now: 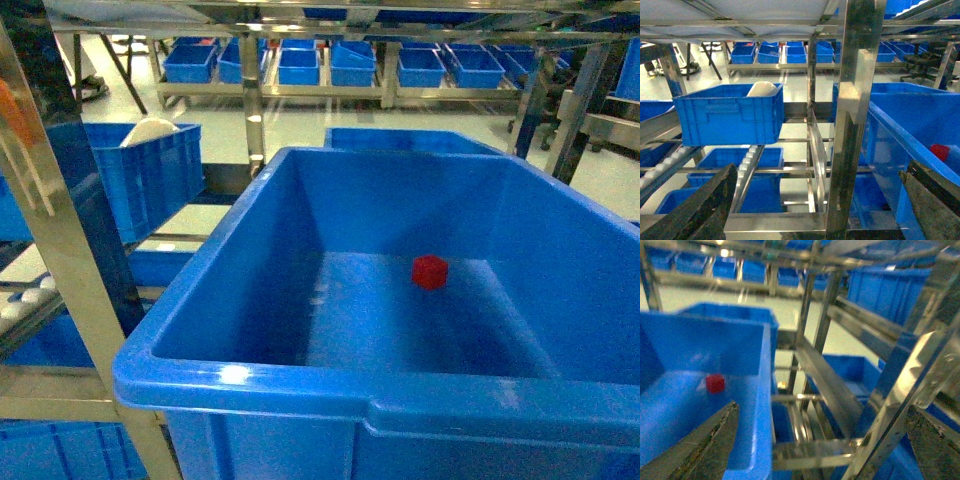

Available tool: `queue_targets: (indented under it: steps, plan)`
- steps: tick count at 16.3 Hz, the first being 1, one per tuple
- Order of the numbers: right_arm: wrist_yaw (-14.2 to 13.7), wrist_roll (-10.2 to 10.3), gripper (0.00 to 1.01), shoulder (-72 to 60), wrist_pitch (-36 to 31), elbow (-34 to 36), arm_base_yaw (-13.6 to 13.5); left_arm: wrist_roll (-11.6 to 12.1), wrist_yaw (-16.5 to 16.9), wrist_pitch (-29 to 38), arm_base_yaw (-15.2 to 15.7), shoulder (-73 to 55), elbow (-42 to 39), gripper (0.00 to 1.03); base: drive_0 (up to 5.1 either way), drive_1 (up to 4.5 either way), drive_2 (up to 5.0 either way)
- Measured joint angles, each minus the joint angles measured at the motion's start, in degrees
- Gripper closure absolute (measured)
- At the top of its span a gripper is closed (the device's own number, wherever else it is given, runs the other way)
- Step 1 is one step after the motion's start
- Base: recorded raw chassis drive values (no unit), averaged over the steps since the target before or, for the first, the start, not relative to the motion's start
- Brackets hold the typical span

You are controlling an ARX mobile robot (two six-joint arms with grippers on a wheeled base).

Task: Place magnetic block on left shelf second layer

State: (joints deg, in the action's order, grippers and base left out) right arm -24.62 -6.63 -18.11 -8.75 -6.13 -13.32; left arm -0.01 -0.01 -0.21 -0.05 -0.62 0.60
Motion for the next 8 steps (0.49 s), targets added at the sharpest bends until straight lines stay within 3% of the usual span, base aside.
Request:
queue_targets:
  steps: [1,2,3,4,6,8]
  plan:
    - [3.65,0.04,0.03,7.02,3.28,-0.55,4.61,0.0,-0.02,0.02,0.0,0.0,0.0,0.05,0.0,0.0,0.0]
    - [6.82,-0.13,0.03,10.62,2.49,-0.66,8.7,0.0,0.0,0.02,0.0,0.0,0.0,0.05,0.0,0.0,0.0]
    - [9.29,-0.28,0.03,11.58,1.31,-0.98,10.86,0.0,0.0,0.02,0.0,0.0,0.0,0.05,0.0,0.0,0.0]
    - [11.54,-0.31,0.03,11.3,1.4,-1.31,11.13,0.0,0.0,0.02,0.0,0.0,0.0,0.05,0.0,0.0,0.0]
    - [12.26,-0.31,0.03,11.06,1.84,-1.31,11.1,0.0,-0.02,0.0,0.0,0.0,0.0,0.05,0.0,0.0,0.0]
    - [19.04,2.23,0.14,10.91,8.7,-2.89,13.0,0.0,0.0,0.02,0.0,0.0,0.0,0.05,0.0,0.0,0.0]
